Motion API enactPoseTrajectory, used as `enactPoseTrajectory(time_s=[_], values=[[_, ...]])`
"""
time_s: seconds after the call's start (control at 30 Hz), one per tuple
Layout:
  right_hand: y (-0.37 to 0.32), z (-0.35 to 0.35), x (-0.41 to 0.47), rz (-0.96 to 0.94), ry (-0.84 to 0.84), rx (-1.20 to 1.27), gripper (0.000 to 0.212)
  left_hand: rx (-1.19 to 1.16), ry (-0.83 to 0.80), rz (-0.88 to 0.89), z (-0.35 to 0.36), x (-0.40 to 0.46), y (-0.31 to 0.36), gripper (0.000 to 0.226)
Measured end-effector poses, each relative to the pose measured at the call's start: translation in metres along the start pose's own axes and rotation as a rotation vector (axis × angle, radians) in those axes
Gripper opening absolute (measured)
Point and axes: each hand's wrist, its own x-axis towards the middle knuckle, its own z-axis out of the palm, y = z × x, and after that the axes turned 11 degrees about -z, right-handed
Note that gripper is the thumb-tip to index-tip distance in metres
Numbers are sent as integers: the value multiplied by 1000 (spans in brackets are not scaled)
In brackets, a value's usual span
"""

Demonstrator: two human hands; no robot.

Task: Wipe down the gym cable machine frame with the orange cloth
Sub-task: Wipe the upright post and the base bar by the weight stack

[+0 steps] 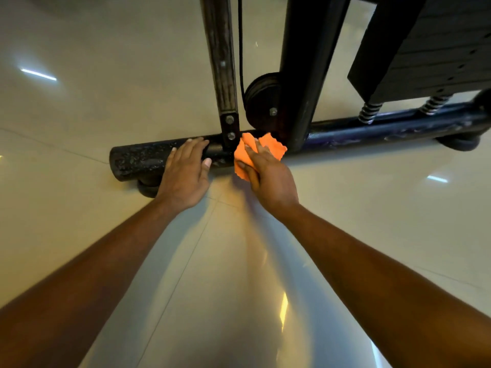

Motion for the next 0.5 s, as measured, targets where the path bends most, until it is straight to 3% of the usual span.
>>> enactPoseTrajectory(time_s=[0.3,0.5], values=[[-90,21,6,-136,-152,17,58,47,27,-104,-60,-48,-55,47],[-102,25,38,-169,-205,-64,68,79,35,-173,-66,-43,-74,55]])
